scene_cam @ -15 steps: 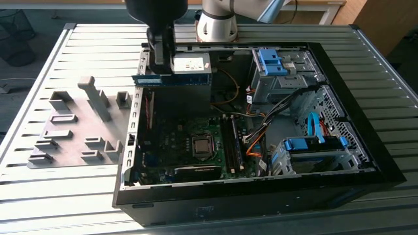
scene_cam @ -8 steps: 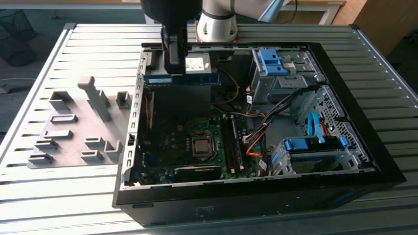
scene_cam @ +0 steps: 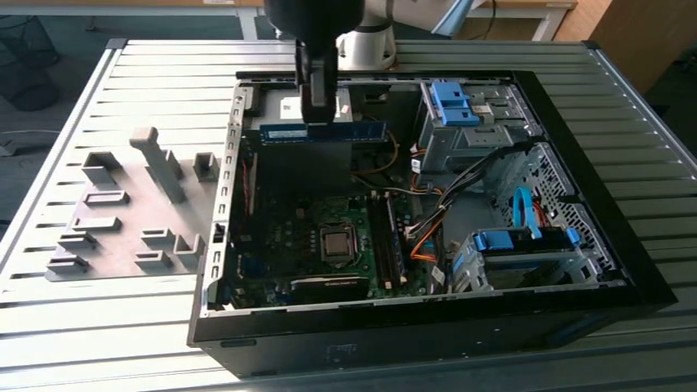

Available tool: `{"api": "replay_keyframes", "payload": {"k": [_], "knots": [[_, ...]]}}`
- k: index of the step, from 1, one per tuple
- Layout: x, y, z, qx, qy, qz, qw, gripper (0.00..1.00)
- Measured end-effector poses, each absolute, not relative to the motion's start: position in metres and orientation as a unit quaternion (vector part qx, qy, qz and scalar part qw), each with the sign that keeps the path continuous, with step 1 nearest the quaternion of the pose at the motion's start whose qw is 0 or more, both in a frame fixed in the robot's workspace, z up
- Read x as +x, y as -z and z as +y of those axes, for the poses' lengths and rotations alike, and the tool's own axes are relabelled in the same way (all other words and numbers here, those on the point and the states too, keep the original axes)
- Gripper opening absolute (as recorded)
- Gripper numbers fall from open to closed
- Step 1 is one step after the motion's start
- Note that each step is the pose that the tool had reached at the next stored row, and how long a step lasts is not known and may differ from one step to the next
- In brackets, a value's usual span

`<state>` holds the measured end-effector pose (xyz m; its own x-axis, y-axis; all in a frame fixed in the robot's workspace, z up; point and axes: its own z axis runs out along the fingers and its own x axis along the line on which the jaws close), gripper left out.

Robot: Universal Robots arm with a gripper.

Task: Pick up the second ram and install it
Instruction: 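Pick up the second ram and move it above second insertion slot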

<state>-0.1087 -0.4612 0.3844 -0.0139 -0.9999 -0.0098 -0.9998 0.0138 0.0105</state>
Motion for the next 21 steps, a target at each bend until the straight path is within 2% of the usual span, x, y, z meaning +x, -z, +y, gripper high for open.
{"api": "replay_keyframes", "payload": {"k": [21], "knots": [[-0.077, -0.384, -0.461, 0.702, 0.007, -0.712, 0.000, 0.14]]}}
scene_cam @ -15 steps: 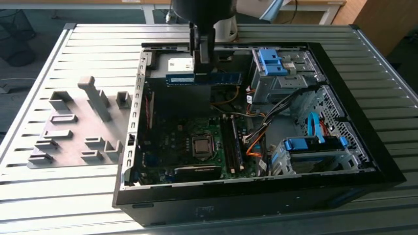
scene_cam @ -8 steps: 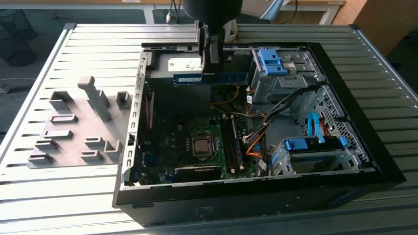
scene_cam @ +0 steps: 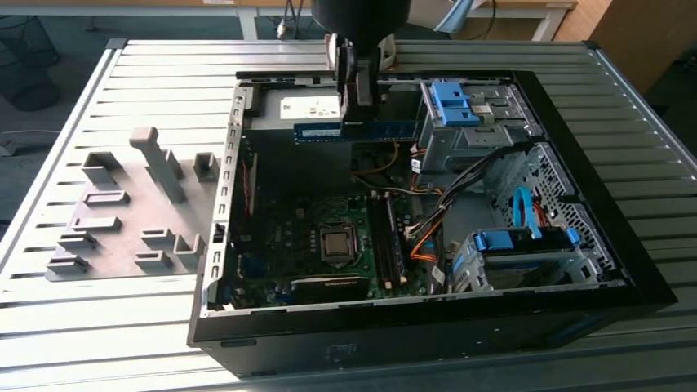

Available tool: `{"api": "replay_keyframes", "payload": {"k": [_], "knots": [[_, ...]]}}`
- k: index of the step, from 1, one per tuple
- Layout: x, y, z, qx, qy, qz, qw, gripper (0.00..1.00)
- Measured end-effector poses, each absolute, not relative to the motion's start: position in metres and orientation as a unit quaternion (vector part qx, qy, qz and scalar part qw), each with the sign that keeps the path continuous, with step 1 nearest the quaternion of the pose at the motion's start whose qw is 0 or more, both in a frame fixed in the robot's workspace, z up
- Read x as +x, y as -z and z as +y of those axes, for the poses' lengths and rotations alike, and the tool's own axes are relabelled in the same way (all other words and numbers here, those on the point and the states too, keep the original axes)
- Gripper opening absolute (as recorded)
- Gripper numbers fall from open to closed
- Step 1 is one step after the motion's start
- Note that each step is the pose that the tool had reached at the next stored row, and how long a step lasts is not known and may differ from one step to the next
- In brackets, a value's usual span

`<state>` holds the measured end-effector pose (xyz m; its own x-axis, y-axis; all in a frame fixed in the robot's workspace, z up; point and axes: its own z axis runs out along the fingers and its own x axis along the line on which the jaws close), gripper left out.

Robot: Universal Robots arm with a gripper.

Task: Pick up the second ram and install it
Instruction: 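Pick up the second ram and move it above second insertion slot, then insert the second ram into the second slot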

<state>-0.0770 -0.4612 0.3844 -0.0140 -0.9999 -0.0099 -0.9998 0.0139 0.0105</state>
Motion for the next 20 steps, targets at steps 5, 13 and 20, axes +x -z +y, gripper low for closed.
{"api": "replay_keyframes", "payload": {"k": [5, 13, 20], "knots": [[-0.077, -0.384, -0.461, 0.702, 0.007, -0.712, 0.000, 0.14], [-0.058, -0.384, -0.461, 0.702, 0.007, -0.712, 0.000, 0.14], [-0.051, -0.384, -0.461, 0.702, 0.007, -0.712, 0.000, 0.14]]}}
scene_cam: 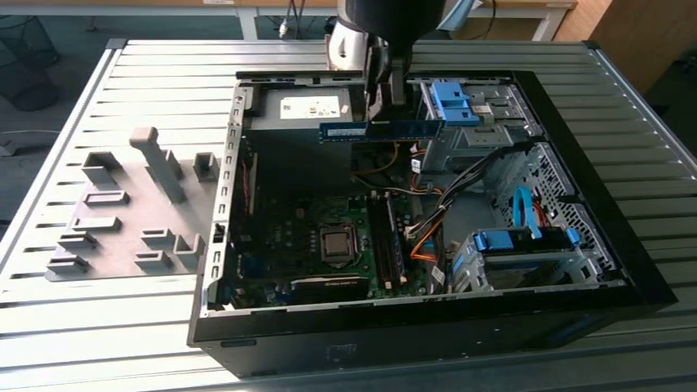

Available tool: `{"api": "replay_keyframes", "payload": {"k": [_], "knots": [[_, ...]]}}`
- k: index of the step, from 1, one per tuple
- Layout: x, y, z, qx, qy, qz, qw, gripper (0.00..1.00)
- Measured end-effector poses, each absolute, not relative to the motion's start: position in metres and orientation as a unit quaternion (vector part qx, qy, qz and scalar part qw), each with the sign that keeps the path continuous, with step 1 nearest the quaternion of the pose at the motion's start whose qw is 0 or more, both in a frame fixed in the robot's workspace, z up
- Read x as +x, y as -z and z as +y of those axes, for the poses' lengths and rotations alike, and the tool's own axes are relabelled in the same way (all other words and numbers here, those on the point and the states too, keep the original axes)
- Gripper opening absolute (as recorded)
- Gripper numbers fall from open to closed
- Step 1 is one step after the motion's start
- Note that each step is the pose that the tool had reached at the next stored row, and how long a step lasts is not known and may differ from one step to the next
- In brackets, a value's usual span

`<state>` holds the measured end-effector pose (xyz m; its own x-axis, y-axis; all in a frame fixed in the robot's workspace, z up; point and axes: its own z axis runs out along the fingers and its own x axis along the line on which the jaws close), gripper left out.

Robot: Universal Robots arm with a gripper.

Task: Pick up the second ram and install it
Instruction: 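Insert the second ram into the second slot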

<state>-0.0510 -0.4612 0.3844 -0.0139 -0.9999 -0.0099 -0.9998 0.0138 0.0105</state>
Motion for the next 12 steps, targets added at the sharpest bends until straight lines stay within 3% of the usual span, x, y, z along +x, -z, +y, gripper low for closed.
{"api": "replay_keyframes", "payload": {"k": [12], "knots": [[-0.0509, -0.3842, -0.4612, 0.698, 0.007, -0.716, 0.000, 0.14]]}}
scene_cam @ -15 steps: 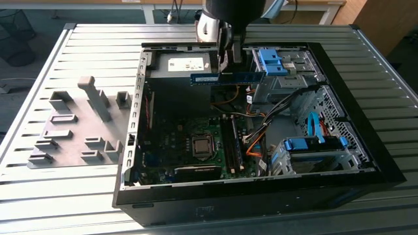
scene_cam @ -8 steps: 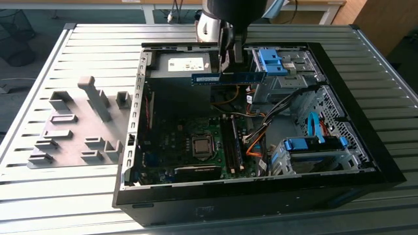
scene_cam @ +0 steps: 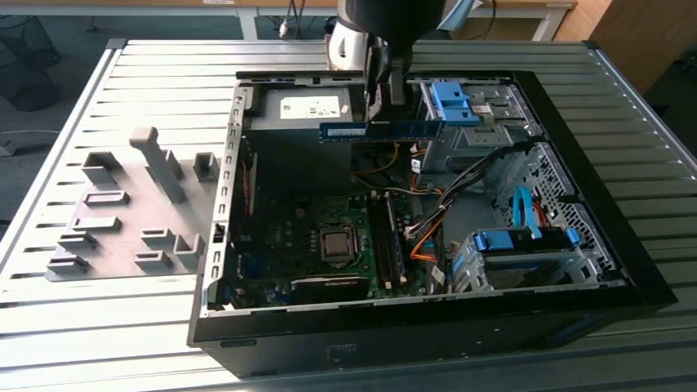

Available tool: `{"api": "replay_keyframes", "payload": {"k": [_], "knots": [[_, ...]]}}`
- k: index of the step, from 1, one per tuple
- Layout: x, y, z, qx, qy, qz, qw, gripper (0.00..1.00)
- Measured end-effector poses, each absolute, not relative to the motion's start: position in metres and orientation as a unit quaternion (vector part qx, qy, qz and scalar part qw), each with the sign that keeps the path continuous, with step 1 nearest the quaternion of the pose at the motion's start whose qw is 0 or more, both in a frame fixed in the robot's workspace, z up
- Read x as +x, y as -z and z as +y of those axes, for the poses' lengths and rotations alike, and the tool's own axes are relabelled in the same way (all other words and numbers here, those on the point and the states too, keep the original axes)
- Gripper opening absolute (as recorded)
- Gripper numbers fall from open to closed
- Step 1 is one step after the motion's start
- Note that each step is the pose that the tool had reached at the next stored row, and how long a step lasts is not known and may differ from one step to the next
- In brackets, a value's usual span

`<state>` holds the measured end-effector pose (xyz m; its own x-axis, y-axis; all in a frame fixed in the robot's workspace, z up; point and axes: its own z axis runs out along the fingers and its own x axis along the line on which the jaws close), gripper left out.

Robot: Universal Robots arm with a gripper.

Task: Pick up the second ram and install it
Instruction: 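Insert the second ram into the second slot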

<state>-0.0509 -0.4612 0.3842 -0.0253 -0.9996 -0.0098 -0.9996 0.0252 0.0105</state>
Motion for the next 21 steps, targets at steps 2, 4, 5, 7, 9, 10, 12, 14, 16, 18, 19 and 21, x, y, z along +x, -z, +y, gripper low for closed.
{"api": "replay_keyframes", "payload": {"k": [2, 4, 5, 7, 9, 10, 12, 14, 16, 18, 19, 21], "knots": [[-0.0509, -0.3840, -0.4612, 0.695, 0.007, -0.719, 0.000, 0.14], [-0.0509, -0.3839, -0.4612, 0.691, 0.007, -0.723, 0.000, 0.14], [-0.0509, -0.3838, -0.4612, 0.687, 0.007, -0.726, 0.000, 0.14], [-0.0509, -0.3837, -0.4612, 0.680, 0.007, -0.733, 0.000, 0.14], [-0.0509, -0.3835, -0.4612, 0.672, 0.007, -0.741, 0.000, 0.14], [-0.0509, -0.3834, -0.4612, 0.667, 0.007, -0.745, 0.000, 0.14], [-0.0509, -0.3832, -0.4612, 0.657, 0.007, -0.754, 0.000, 0.14], [-0.0509, -0.3830, -0.4612, 0.646, 0.006, -0.763, 0.000, 0.14], [-0.0509, -0.3828, -0.4612, 0.636, 0.006, -0.772, 0.000, 0.14], [-0.0509, -0.3826, -0.4612, 0.624, 0.006, -0.781, 0.000, 0.14], [-0.0509, -0.3825, -0.4612, 0.618, 0.006, -0.786, 0.000, 0.14], [-0.0509, -0.3822, -0.4612, 0.605, 0.006, -0.796, 0.000, 0.14]]}}
